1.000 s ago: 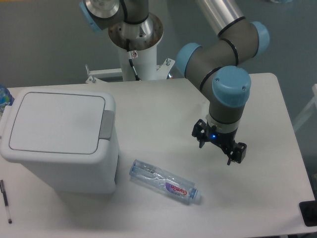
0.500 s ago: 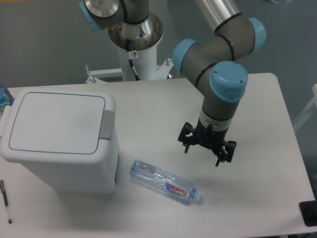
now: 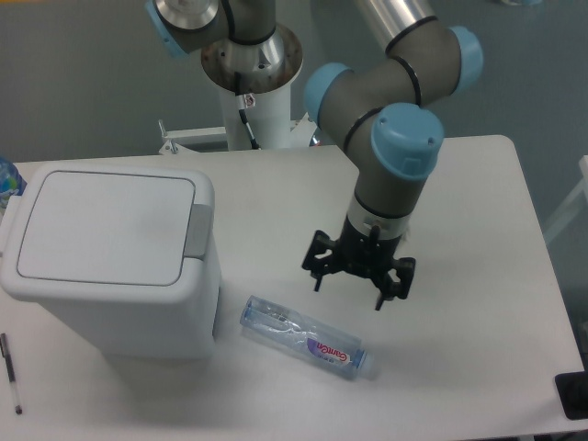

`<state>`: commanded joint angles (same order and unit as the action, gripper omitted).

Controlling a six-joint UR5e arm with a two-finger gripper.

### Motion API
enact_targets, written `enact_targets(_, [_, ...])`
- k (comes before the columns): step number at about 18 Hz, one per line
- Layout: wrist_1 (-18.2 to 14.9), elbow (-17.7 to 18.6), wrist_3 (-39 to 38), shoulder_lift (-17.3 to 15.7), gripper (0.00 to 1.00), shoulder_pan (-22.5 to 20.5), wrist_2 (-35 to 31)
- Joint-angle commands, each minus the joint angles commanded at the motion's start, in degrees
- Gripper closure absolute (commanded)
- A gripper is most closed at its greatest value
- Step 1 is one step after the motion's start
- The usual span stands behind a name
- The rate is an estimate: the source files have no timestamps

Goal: Open the trash can
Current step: 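Move the gripper up and over toward the trash can's grey lid tab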

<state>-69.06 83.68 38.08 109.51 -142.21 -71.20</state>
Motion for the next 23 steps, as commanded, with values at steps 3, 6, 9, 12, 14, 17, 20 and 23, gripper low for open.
enact_targets(3, [-5.3,-3.7,-6.6,-0.2,0.0,0.0,1.3])
enact_targets(6, [-9.6,-4.9,-7.2,-1.3,0.0,0.0,4.0])
enact_targets(9, [-13.8,-6.2,-8.1,-2.7,0.0,-0.1,5.3])
enact_targets(12, [-17.7,-8.3,-9.0,-3.9,0.0,-0.1,8.2])
enact_targets(14, [-19.5,-8.9,-10.0,-5.1,0.0,0.2,9.5])
enact_targets(17, [-19.6,-8.4,-10.3,-5.6,0.0,1.7,10.8])
enact_targets(20, [-19.6,-8.4,-13.2,-5.6,0.0,2.0,10.9])
enact_targets(23, [-19.4,-8.2,-14.3,-5.4,0.0,2.6,10.9])
